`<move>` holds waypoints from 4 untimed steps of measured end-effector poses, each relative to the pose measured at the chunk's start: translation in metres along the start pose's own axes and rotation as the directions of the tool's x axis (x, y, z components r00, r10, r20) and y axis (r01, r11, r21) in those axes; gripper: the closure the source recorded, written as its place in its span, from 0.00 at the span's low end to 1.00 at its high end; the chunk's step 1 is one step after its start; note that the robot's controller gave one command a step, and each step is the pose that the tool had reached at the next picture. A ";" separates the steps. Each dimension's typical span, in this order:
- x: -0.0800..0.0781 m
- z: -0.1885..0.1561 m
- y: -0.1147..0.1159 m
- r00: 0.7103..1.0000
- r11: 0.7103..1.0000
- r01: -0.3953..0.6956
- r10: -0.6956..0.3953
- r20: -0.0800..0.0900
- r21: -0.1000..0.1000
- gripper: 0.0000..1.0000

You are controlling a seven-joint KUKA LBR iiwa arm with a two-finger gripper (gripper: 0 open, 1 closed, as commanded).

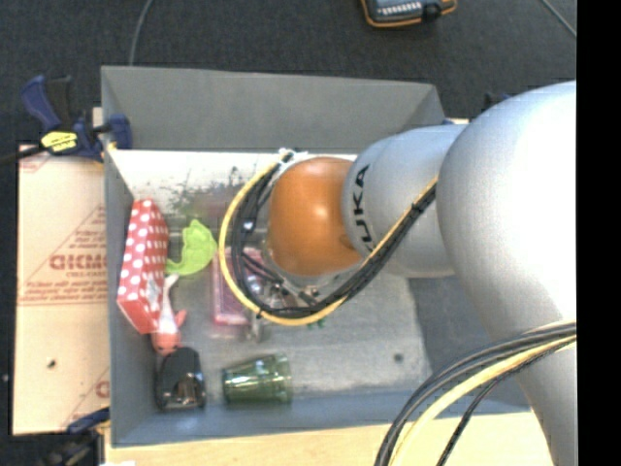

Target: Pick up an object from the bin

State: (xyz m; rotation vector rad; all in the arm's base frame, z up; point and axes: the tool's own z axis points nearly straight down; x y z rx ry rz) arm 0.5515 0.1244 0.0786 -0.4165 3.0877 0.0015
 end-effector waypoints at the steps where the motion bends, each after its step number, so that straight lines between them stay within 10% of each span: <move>1: -0.003 0.001 -0.002 0.985 0.985 0.173 -0.173 0.004 -0.001 1.00; 4: -0.004 -0.036 -0.003 0.980 0.980 0.199 -0.199 0.008 0.001 1.00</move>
Offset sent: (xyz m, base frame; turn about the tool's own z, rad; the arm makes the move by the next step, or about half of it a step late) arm 0.0025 -0.0008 0.0113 -0.1322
